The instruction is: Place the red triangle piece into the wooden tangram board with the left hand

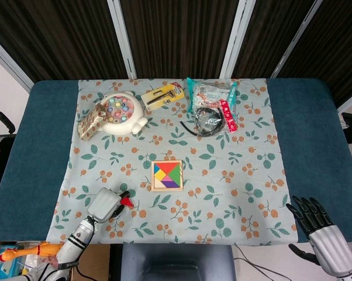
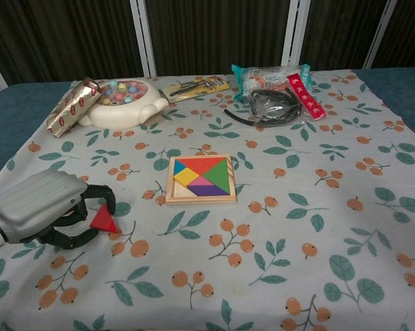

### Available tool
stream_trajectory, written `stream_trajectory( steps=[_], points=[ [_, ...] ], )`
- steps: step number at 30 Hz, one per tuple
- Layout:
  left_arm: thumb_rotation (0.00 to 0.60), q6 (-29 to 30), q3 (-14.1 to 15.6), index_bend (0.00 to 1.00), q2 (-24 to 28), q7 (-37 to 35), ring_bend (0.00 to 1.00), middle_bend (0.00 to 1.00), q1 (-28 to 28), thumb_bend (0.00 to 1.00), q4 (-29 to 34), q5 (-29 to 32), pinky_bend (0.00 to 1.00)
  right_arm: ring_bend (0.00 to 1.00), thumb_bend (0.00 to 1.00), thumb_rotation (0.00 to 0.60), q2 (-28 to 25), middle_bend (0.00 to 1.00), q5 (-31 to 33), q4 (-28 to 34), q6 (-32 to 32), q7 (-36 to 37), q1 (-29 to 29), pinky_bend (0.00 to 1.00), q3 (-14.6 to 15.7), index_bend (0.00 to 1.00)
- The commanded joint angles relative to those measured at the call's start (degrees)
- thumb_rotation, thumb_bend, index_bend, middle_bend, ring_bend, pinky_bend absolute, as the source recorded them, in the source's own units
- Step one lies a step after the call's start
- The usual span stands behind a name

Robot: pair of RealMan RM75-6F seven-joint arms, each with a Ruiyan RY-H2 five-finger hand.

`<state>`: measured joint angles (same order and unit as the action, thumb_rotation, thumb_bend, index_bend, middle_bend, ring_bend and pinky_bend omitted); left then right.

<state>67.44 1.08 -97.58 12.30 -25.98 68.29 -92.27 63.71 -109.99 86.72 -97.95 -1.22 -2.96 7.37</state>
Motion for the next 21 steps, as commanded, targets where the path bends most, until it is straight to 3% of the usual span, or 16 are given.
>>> stream_trajectory(
  steps=[1, 11, 21],
  points=[
    [0.600, 0.2, -0.2, 0.66, 0.5, -0.2, 1.00, 1.00, 0.0, 0.36, 0.9, 0.5, 1.00, 0.00, 0.15, 0.600, 0.0, 0.00, 0.0, 0.0, 0.1, 0.0, 0.0, 0.00, 0.0, 0.00],
    [0.600, 0.4, -2.9, 0.67, 1.9, 0.9, 1.00, 1.00, -1.0, 0.36, 7.2, 2.6, 1.00, 0.00, 0.15, 0.600, -0.2, 0.00, -0.1, 0.1, 0.2, 0.1, 0.2, 0.00, 0.0, 0.00],
    [0.600, -2.7, -9.9, 0.66, -3.1, 16.6, 1.00, 1.00, -4.6, 0.36, 11.8, 11.6, 1.00, 0.00, 0.15, 0.600, -0.6, 0.00, 0.0, 0.0, 0.1, 1.3, 0.4, 0.00, 0.0, 0.00]
  ],
)
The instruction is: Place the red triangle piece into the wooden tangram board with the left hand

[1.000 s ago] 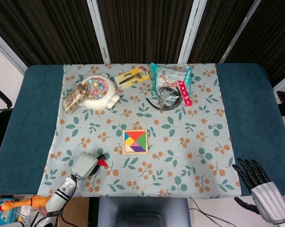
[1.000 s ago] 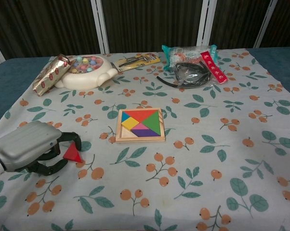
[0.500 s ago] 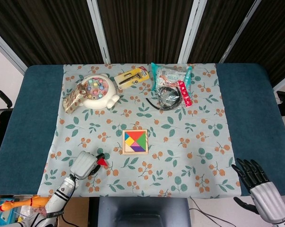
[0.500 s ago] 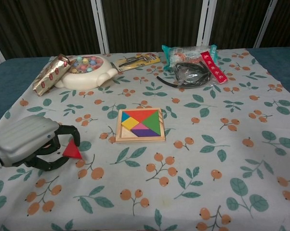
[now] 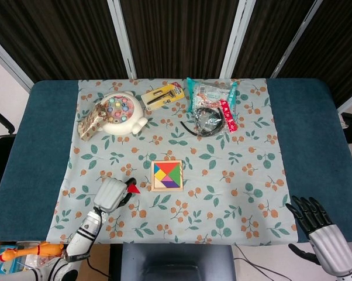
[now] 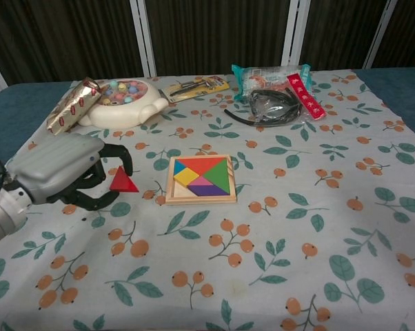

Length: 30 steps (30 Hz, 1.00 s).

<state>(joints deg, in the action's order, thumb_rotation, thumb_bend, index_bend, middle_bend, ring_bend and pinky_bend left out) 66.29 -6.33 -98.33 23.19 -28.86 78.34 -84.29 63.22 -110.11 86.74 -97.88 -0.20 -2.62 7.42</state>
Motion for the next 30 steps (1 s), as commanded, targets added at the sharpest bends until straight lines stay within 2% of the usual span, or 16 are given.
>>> stream_trajectory(
  steps=[1, 9, 16, 20, 30],
  points=[
    [0.600, -1.7, -2.8, 0.66, -2.9, 7.0, 1.00, 1.00, -2.1, 0.36, 1.9, 4.2, 1.00, 0.00, 0.15, 0.600, -0.1, 0.00, 0.1, 0.0, 0.0, 0.4, 0.1, 0.00, 0.0, 0.00],
    [0.600, -2.6, -5.1, 0.65, -8.1, 19.6, 1.00, 1.00, -4.3, 0.36, 3.9, 12.4, 1.00, 0.00, 0.15, 0.600, -0.5, 0.00, -0.2, -0.2, 0.0, 1.0, 0.2, 0.00, 0.2, 0.00],
    [0.600, -1.0, -7.5, 0.64, -11.3, 26.2, 1.00, 1.00, -5.5, 0.37, 4.4, 19.5, 1.00, 0.00, 0.15, 0.600, -0.8, 0.00, -0.3, -0.7, -0.6, 2.1, 0.1, 0.00, 0.4, 0.00],
    [0.600, 0.2, -8.4, 0.63, -13.3, 28.6, 1.00, 1.00, -6.3, 0.37, 4.7, 23.0, 1.00, 0.00, 0.15, 0.600, -0.9, 0.00, -0.4, -0.8, -0.5, 2.2, 0.2, 0.00, 0.5, 0.00],
    [0.600, 2.1, -9.0, 0.63, -15.8, 29.7, 1.00, 1.00, -8.5, 0.37, 3.9, 24.9, 1.00, 0.00, 0.15, 0.600, -1.2, 0.00, -0.7, -1.3, -1.5, 3.5, -0.1, 0.00, 0.6, 0.00]
  ],
)
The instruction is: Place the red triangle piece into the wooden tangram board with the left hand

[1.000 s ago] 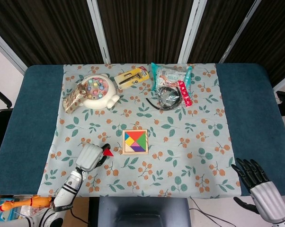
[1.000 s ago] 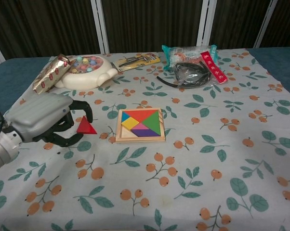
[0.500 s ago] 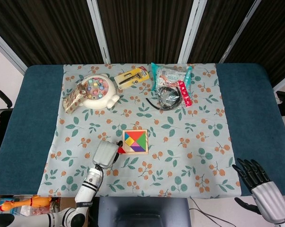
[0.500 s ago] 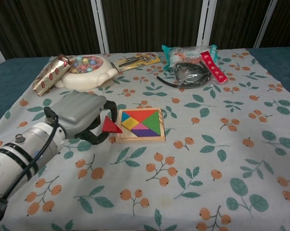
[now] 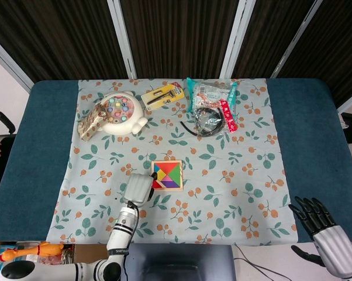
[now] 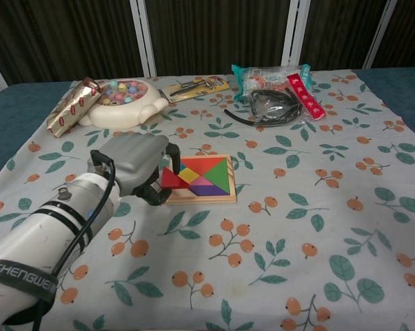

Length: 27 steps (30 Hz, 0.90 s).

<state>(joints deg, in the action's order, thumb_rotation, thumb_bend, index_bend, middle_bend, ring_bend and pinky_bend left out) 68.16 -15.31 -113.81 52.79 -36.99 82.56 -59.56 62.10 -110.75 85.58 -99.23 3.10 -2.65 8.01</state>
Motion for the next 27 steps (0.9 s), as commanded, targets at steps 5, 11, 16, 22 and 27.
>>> stream_trajectory(
  steps=[5, 11, 16, 22, 27],
  points=[
    [0.600, 0.4, -0.2, 0.63, -1.7, 0.4, 1.00, 1.00, -1.3, 0.37, -2.2, 1.4, 1.00, 0.00, 0.15, 0.600, -0.1, 0.00, -0.1, -0.5, -0.8, 0.8, -0.3, 0.00, 0.1, 0.00],
    [0.600, 0.6, 0.0, 0.63, -3.1, 0.2, 1.00, 1.00, -2.3, 0.37, -4.4, 2.2, 1.00, 0.00, 0.15, 0.600, -0.2, 0.00, -0.1, -0.9, -1.3, 1.4, -0.4, 0.00, 0.1, 0.00],
    [0.600, 0.9, -0.1, 0.62, -4.1, -0.3, 1.00, 1.00, -2.9, 0.37, -5.5, 2.5, 1.00, 0.00, 0.15, 0.600, -0.3, 0.00, -0.2, -1.1, -1.7, 1.9, -0.6, 0.00, 0.1, 0.00],
    [0.600, 1.0, -0.4, 0.59, -4.5, -0.4, 1.00, 1.00, -3.4, 0.37, -6.4, 3.4, 1.00, 0.00, 0.15, 0.600, -0.3, 0.00, -0.3, -1.4, -1.9, 2.4, -0.6, 0.00, 0.1, 0.00],
    [0.600, 0.7, -0.3, 0.55, -4.4, -1.0, 1.00, 1.00, -3.6, 0.37, -6.3, 3.9, 1.00, 0.00, 0.15, 0.600, -0.3, 0.00, -0.2, -1.4, -2.0, 2.5, -0.6, 0.00, 0.1, 0.00]
  ],
)
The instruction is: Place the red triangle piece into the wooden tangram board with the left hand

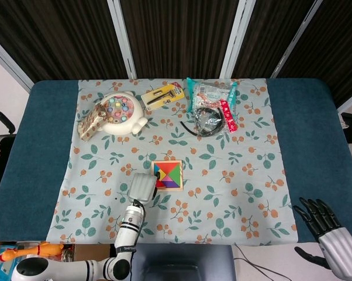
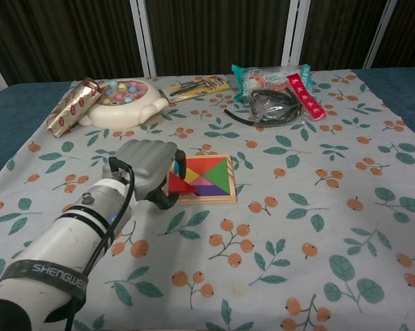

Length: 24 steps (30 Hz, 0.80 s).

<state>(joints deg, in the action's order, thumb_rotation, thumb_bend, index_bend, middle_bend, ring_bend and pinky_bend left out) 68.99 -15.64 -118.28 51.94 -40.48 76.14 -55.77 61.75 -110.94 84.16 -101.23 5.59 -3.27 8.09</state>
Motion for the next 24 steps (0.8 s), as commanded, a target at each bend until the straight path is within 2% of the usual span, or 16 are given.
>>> stream_trajectory(
  steps=[1, 10, 18, 24],
  points=[
    [0.600, -0.1, 0.1, 0.54, 0.0, -0.2, 1.00, 1.00, -0.1, 0.37, 0.2, 0.1, 1.00, 0.00, 0.15, 0.600, 0.0, 0.00, 0.0, 0.0, 0.0, 0.0, 0.0, 0.00, 0.0, 0.00],
    [0.600, 0.5, 0.3, 0.49, -0.1, -0.1, 1.00, 1.00, -0.7, 0.37, 0.6, 0.1, 1.00, 0.00, 0.15, 0.600, 0.0, 0.00, -0.2, 0.0, 0.0, -0.1, -0.1, 0.00, 0.0, 0.00],
    [0.600, 0.1, 0.4, 0.37, -0.4, 0.1, 1.00, 1.00, -1.0, 0.38, 0.2, 1.4, 1.00, 0.00, 0.15, 0.600, -0.1, 0.00, -0.1, -0.3, -0.4, 0.5, -0.2, 0.00, 0.0, 0.00],
    [0.600, 0.1, 0.8, 0.33, -0.3, 0.0, 1.00, 1.00, -1.4, 0.38, 0.5, 1.2, 1.00, 0.00, 0.15, 0.600, -0.1, 0.00, -0.1, -0.4, -0.5, 0.6, -0.2, 0.00, 0.0, 0.00]
  ],
)
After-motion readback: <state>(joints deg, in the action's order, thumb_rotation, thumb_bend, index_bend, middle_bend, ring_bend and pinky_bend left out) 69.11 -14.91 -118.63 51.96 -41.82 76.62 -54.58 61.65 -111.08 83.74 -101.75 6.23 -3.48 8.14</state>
